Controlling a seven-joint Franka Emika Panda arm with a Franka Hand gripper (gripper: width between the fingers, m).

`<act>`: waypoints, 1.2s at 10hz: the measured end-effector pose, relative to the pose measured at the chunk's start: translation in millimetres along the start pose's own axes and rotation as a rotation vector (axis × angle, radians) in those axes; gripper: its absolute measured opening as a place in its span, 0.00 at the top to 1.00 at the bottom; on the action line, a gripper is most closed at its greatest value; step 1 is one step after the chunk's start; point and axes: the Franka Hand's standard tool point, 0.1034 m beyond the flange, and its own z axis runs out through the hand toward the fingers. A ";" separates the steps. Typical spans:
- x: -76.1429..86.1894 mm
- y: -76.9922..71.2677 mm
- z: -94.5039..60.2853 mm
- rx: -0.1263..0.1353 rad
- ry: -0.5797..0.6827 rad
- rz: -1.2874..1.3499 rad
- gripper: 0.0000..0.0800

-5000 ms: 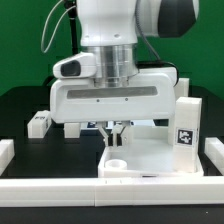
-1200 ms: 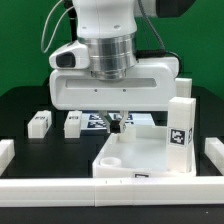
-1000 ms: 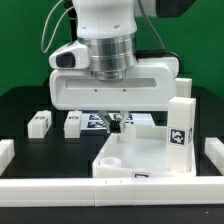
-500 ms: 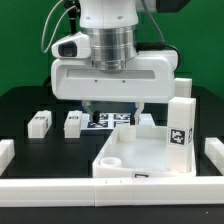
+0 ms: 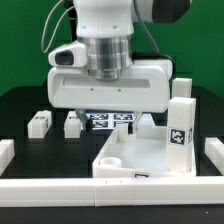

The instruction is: Assemble desk

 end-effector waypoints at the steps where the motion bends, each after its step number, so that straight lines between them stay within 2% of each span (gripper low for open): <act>1: 1.5 0.2 3.9 -0.005 0.012 0.001 0.19; 3: 3.4 -1.5 7.4 -0.010 0.037 -0.003 0.19; 4: 3.4 -1.2 7.6 -0.010 0.036 -0.002 0.33; 5: 3.3 -1.2 7.8 -0.010 0.036 -0.002 0.56; 6: 3.2 -1.1 7.8 -0.010 0.036 -0.002 0.56; 7: 3.2 -1.1 7.9 -0.010 0.036 -0.002 0.74; 8: 3.2 -1.1 8.0 -0.010 0.036 -0.002 0.74; 9: 3.2 -1.1 7.9 -0.010 0.036 -0.002 0.93; 12: 4.7 1.0 7.9 -0.011 0.037 -0.057 0.94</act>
Offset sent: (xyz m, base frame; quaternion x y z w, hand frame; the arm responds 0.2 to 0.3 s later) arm 0.0000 0.0000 0.0000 0.0000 0.0000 0.0000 1.0000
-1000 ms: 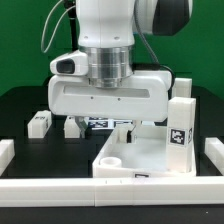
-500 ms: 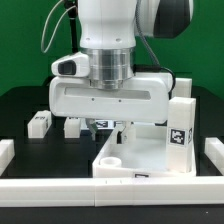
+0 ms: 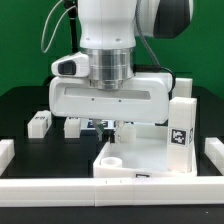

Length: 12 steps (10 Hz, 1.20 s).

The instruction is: Assemble desk

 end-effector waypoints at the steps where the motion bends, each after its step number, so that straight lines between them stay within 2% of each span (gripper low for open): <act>1: 5.1 4.5 -0.4 -0.002 0.006 -0.081 0.94; 4: 30.0 6.2 -2.3 -0.015 0.050 -0.436 0.94; 7: 33.1 9.0 -2.5 -0.019 0.059 -0.608 0.94; 9: 34.7 8.2 -2.9 -0.031 0.057 -0.744 0.94; 11: 63.8 -16.0 -5.0 -0.072 0.084 -0.967 0.94; 12: 71.9 -20.8 -5.1 -0.090 0.089 -1.080 0.94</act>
Offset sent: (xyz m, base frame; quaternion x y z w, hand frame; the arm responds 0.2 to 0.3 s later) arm 0.0439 0.0120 -0.0047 0.0648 0.0775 -0.3001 0.9486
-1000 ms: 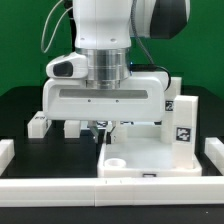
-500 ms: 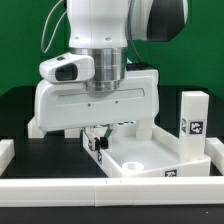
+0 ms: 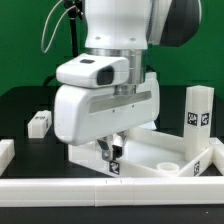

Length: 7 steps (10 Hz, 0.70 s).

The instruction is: Assemble desk

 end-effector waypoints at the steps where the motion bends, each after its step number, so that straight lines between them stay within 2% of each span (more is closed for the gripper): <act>1: 5.4 0.4 -0.3 -0.002 0.003 -0.011 0.94; 2: 0.1 -0.5 0.0 0.012 -0.011 0.001 0.94; 4: -1.2 1.9 -0.2 0.002 -0.019 -0.152 0.94; 5: 1.7 2.6 -1.1 -0.007 -0.022 -0.209 0.94; 6: 16.0 3.6 -4.8 -0.046 -0.021 -0.334 0.94; 7: 26.3 5.1 -4.8 -0.055 -0.013 -0.412 0.94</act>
Offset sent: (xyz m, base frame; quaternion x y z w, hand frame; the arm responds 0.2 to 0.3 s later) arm 0.0000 0.0000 0.0000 0.0000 0.0000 -0.1938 0.9810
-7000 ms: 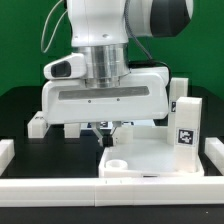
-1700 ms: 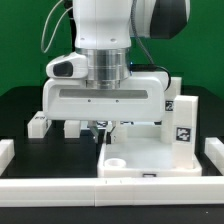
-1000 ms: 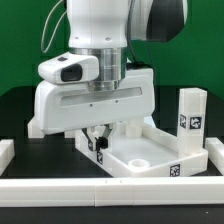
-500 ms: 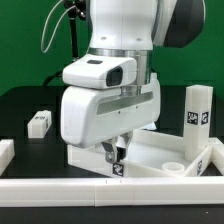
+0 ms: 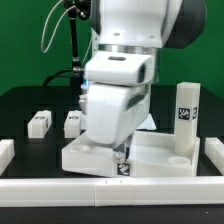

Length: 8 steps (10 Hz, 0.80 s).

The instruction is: Assemble desk

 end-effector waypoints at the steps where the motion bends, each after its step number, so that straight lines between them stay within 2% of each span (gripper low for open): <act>1: 14.6 10.5 0.5 -0.029 0.005 -0.077 0.94; 2: 27.0 18.1 1.6 -0.047 0.014 -0.120 0.94; 3: 28.9 19.7 3.0 -0.050 0.018 -0.145 0.94; 8: 26.8 19.0 3.9 -0.049 0.013 -0.158 0.94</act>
Offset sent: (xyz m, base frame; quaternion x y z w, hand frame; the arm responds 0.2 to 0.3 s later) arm 0.0096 0.0131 -0.0015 -0.0238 0.0106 -0.1282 0.9914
